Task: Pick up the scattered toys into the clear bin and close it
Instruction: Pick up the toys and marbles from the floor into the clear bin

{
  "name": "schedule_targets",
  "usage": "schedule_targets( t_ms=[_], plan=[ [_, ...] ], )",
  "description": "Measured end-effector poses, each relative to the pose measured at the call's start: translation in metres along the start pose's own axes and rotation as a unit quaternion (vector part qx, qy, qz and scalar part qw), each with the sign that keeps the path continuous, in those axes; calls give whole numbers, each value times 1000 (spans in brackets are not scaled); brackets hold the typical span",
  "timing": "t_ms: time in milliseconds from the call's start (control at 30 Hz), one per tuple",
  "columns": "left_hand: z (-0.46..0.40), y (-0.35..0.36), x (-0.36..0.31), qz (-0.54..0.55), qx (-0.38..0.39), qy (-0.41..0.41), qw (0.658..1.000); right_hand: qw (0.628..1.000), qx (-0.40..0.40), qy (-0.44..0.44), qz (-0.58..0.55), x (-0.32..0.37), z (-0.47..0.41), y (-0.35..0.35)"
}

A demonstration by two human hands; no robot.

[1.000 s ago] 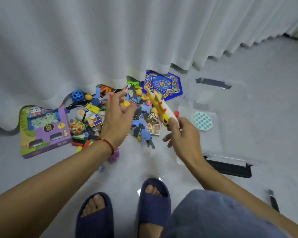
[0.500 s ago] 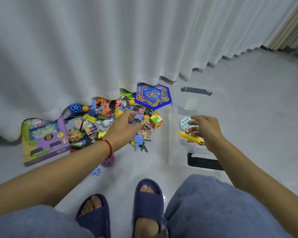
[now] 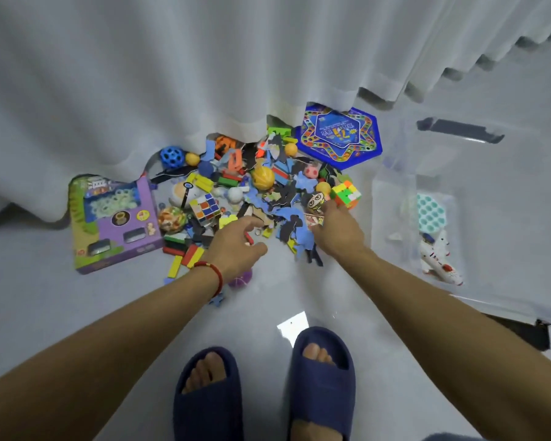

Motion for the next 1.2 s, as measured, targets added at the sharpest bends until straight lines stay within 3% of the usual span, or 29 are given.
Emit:
schedule_targets(
  t_ms=[100, 167, 267, 300, 367, 467, 600, 700, 767, 867, 1000, 1067, 1200],
  plan=[
    [-21, 4, 13, -32, 9, 1, 999, 997, -39, -36, 51, 6, -39, 16],
    [-34, 11, 24, -133, 35, 4, 991, 992, -42, -64, 95, 9, -61, 26],
    [-41, 31, 52, -406, 106, -9, 908, 987, -36, -72, 137, 3, -80, 40],
    [-40, 36, 60, -443, 123, -10, 888, 986, -44, -77, 142, 2, -82, 40],
    [-38, 46, 71, -453, 129, 4, 882, 979, -64, -98, 168, 4, -81, 38],
    [-35, 51, 78, -411, 126, 3, 903, 975, -102, -123, 152, 12, -70, 23],
    [-29, 38, 52, -325, 88, -20, 942, 976, -180, -65, -104, 23, -20, -23],
    [-17, 21, -11, -90, 65, -40, 993, 960, -193, -54, -198, 33, 39, -76],
    [-4, 20, -73, 72, 106, -44, 991, 945, -212, -53, -242, 22, 72, -120],
    [19, 34, -160, 174, 153, -16, 973, 912, -241, 40, -328, -45, 100, -168],
    [51, 74, -226, 173, 184, 4, 967, 936, -132, 215, -244, -139, 135, -201],
    [63, 90, -239, 155, 207, -10, 966, 942, -81, 245, -212, -159, 152, -207],
    [66, 76, -246, 131, 170, 22, 976, 942, -129, 218, -219, -163, 170, -218]
  ],
)
Point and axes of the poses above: each hand's wrist, its own z-axis away from the middle knuckle, its own y-axis out of the palm, x = y × z, the point moved 7 cm from there along -z, towards the middle knuckle, and after that the axes turned 5 degrees about -y, right-handed, at the moved point
